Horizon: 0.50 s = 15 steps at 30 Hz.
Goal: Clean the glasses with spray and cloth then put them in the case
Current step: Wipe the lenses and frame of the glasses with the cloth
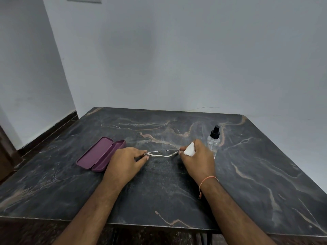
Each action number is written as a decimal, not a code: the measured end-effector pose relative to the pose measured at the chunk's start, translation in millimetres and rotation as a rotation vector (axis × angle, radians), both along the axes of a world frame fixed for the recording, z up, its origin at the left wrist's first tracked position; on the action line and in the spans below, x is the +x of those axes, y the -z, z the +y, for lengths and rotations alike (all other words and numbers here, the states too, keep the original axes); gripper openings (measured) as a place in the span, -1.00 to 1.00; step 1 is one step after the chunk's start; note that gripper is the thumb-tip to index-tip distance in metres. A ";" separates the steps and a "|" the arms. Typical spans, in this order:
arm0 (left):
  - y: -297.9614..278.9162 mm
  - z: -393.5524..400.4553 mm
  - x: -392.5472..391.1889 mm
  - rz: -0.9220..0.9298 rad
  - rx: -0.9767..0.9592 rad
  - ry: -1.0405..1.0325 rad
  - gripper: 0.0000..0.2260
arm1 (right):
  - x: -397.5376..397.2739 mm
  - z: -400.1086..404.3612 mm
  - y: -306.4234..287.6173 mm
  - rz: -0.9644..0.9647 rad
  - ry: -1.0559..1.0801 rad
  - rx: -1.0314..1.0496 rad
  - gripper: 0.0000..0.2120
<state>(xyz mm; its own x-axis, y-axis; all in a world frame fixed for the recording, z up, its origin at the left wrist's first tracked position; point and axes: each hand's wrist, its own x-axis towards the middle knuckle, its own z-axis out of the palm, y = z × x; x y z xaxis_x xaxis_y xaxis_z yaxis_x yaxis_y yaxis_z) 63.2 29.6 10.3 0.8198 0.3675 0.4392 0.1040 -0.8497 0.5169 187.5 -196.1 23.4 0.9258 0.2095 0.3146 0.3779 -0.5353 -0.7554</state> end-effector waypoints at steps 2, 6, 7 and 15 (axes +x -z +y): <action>0.8 0.8 -0.3 0.024 0.015 0.001 -0.73 | -1.5 -1.3 -0.3 0.008 -0.003 0.006 -0.69; 1.4 -1.6 -0.7 0.042 0.005 -0.009 -0.74 | -2.7 -3.0 -0.4 0.007 0.014 0.018 -0.69; 0.8 -1.8 -1.3 0.042 -0.002 -0.014 -0.73 | -3.1 -3.0 -0.6 0.010 0.012 0.026 -0.69; -2.0 -7.3 -6.6 0.050 -0.008 -0.023 -0.73 | -15.1 -5.8 -10.0 0.025 -0.040 0.139 -0.69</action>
